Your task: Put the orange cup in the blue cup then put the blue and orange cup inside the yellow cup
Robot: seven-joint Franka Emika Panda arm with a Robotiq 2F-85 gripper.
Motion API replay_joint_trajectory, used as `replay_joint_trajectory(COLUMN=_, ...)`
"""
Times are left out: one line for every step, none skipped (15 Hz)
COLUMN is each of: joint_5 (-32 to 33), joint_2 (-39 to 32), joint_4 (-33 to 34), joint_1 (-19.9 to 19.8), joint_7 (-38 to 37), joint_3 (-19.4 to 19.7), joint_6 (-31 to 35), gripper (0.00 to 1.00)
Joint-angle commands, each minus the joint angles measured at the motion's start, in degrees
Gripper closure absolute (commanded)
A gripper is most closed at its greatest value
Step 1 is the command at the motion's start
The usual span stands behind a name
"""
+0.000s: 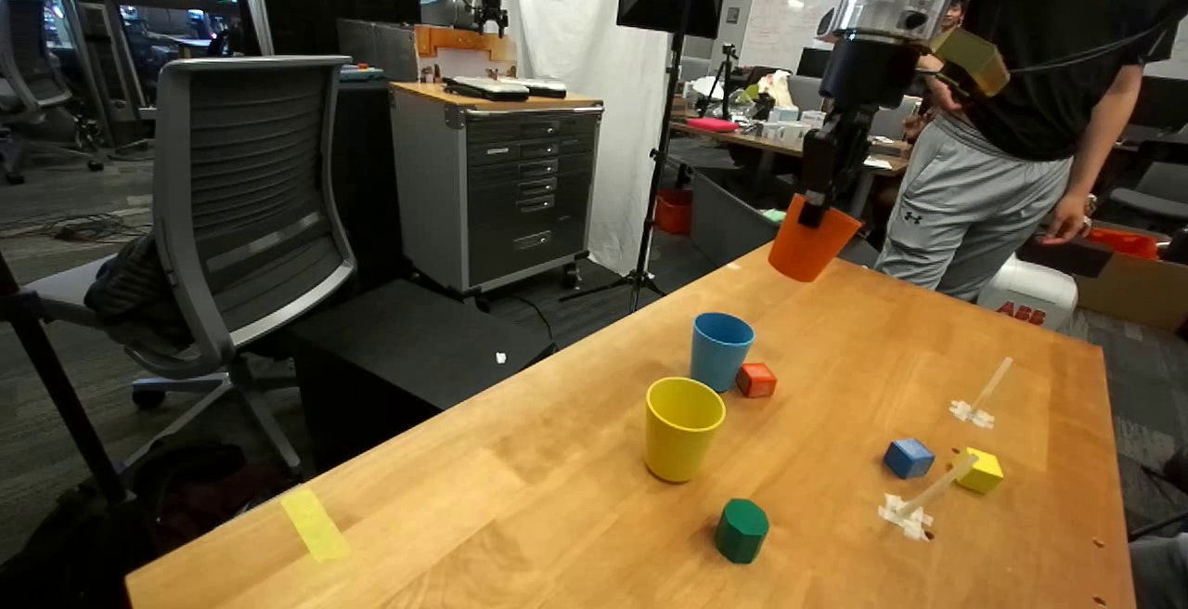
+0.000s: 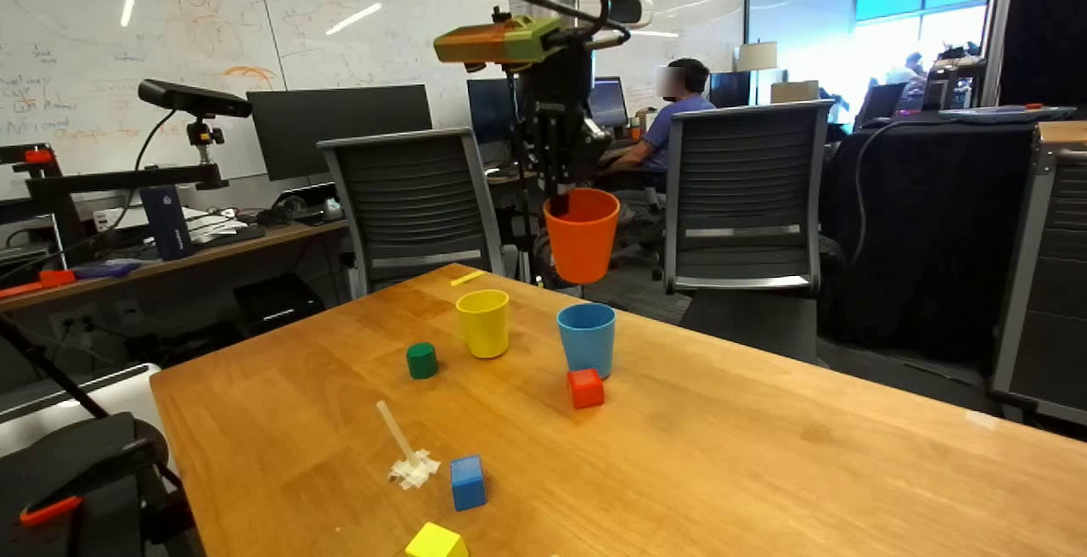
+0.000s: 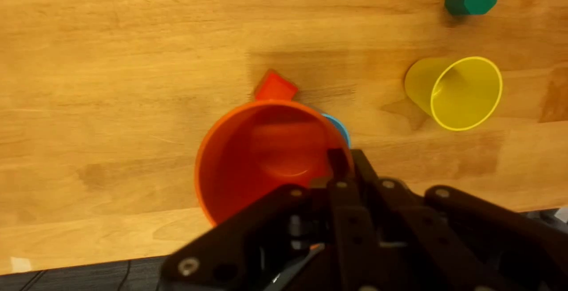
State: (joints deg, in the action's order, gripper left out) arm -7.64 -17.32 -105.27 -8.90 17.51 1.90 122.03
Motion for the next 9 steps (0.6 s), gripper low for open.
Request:
replay_joint_trajectory(joint_5=0.1, joint_2=2.6, joint_4=-5.2, joint_1=1.5, joint_7=2.3, joint_3=-1.3, joint_6=4.9, gripper=0.99)
replay_joint_trajectory(joint_5=0.1, joint_2=2.2, joint_4=-5.7, joint_1=2.0, joint_7=2.2, joint_3=-1.6, joint_6=6.5, gripper=0.99)
replay_joint_trajectory(joint_5=0.3, joint_2=1.6, joint_4=-5.9, joint_1=2.4, joint_7=2.0, joint_3=-1.8, joint_6=7.8, gripper=0.99)
replay_joint_trajectory(joint_5=0.6, joint_2=0.9, joint_4=-5.9, joint_1=2.8, joint_7=1.6, joint_3=-1.9, joint_6=8.9, gripper=0.99)
replay_joint_trajectory(joint_5=0.8, joint_2=0.0, joint_4=-5.5, joint_1=3.2, joint_7=1.0, joint_3=-2.0, joint_6=9.4, gripper=0.99)
replay_joint_trajectory(joint_5=0.8, joint_2=-0.7, joint_4=-5.3, joint_1=3.5, joint_7=0.7, joint_3=-2.0, joint_6=9.8, gripper=0.99)
replay_joint_trajectory(joint_5=0.9, joint_2=-1.7, joint_4=-4.6, joint_1=3.8, joint_7=0.2, joint_3=-2.0, joint_6=10.0, gripper=0.99)
replay_joint_trajectory(joint_5=1.1, joint_2=-2.3, joint_4=-4.3, joint_1=4.0, joint_7=0.0, joint_3=-2.0, joint_6=10.1, gripper=0.99)
replay_joint_trajectory(joint_5=1.3, joint_2=-3.0, joint_4=-3.8, joint_1=4.2, joint_7=-0.3, joint_3=-2.0, joint_6=10.6, gripper=0.99)
